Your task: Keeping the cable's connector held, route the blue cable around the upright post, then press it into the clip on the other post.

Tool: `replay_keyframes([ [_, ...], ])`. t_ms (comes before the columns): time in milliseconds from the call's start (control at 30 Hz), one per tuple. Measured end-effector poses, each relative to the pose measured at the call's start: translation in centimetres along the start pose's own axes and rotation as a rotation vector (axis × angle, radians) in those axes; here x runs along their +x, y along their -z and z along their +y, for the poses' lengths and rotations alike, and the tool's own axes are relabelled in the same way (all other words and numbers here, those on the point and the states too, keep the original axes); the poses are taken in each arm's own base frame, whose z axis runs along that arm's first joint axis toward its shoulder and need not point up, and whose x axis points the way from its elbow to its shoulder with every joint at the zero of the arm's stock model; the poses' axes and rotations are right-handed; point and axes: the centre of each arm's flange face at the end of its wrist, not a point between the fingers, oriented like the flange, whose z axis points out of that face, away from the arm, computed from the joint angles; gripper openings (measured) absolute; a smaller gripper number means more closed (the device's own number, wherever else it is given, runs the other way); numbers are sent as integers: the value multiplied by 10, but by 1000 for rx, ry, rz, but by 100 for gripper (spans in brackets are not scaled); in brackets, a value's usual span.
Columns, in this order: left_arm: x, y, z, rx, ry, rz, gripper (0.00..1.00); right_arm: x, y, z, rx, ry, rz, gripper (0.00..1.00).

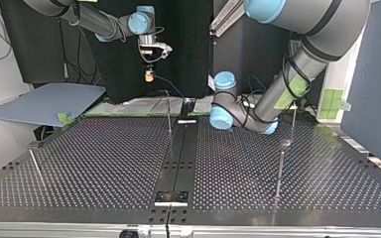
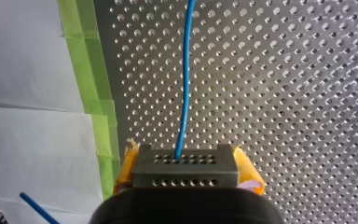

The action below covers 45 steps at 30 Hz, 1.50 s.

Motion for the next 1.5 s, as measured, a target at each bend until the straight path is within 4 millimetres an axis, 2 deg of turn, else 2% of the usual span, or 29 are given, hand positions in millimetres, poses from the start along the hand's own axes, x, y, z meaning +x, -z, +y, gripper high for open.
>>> replay_keyframes([
  [267,23,-13,-39,51,30,8,100,0,0,0,2,-4,0,0],
  [700,31,-21,-73,175,157,-35,100,0,0,-1,9,-5,2,0],
  [1367,22,5,-117,387,265,-65,100,1,-1,-6,53,-7,11,0],
  [1500,31,8,-134,435,264,-50,100,1,-1,-7,62,-8,11,0],
])
